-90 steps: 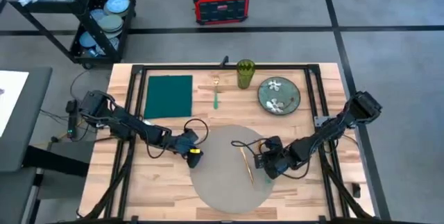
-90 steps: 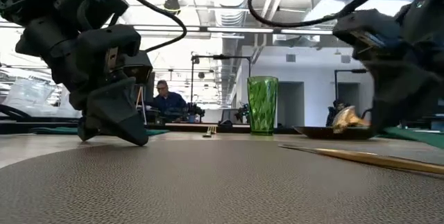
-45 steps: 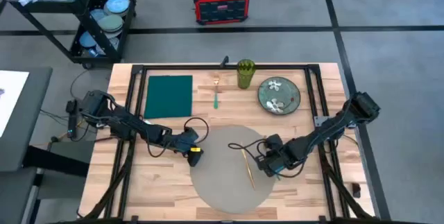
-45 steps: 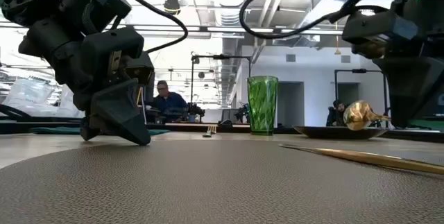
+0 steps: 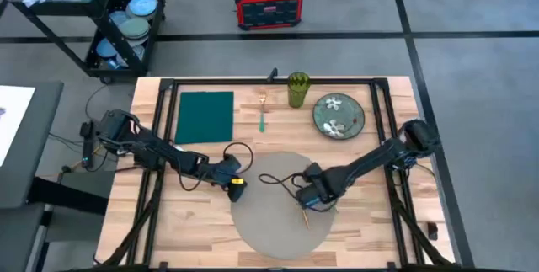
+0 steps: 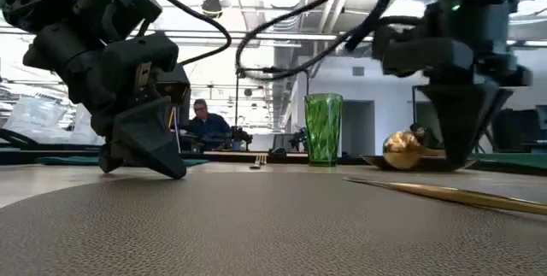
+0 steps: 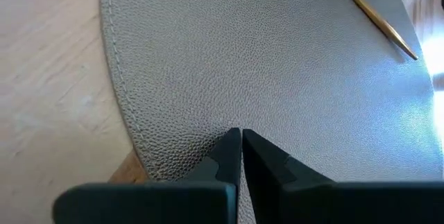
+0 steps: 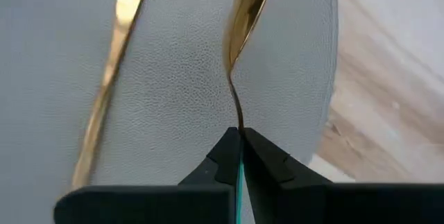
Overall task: Set table place
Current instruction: Put the spoon on the gray placemat
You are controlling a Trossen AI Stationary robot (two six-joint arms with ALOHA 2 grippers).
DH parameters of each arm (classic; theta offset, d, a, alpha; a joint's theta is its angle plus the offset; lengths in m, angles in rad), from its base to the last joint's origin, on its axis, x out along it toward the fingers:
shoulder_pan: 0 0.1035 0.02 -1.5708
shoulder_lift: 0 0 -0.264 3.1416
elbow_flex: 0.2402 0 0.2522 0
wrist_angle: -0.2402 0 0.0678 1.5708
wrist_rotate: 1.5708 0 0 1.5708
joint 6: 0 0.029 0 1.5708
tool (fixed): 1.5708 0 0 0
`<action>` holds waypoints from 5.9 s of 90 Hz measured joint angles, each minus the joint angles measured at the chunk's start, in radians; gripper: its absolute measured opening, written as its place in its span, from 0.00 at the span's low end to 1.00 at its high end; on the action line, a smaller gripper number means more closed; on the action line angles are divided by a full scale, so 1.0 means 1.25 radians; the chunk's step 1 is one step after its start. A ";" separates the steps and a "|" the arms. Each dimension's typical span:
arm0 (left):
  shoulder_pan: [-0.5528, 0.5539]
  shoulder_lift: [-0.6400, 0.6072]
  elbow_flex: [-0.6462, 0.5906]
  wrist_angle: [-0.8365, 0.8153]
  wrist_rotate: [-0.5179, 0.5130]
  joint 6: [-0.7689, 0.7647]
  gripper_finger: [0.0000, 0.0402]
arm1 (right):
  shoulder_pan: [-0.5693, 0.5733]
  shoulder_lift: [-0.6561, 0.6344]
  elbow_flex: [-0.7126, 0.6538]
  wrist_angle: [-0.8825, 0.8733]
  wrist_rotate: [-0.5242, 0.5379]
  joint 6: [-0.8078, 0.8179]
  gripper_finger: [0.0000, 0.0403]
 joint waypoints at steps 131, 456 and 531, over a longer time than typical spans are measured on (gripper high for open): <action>0.004 0.000 0.000 -0.007 0.067 0.100 0.00 | -0.022 0.161 0.207 -0.091 -0.122 -0.080 0.31; 0.013 0.001 -0.001 -0.003 -0.124 -0.035 0.00 | -0.271 0.092 0.172 0.100 -0.341 -1.274 0.23; 0.013 0.001 0.000 -0.006 -0.135 -0.035 0.00 | -0.296 0.092 0.138 0.105 -0.402 -1.320 0.23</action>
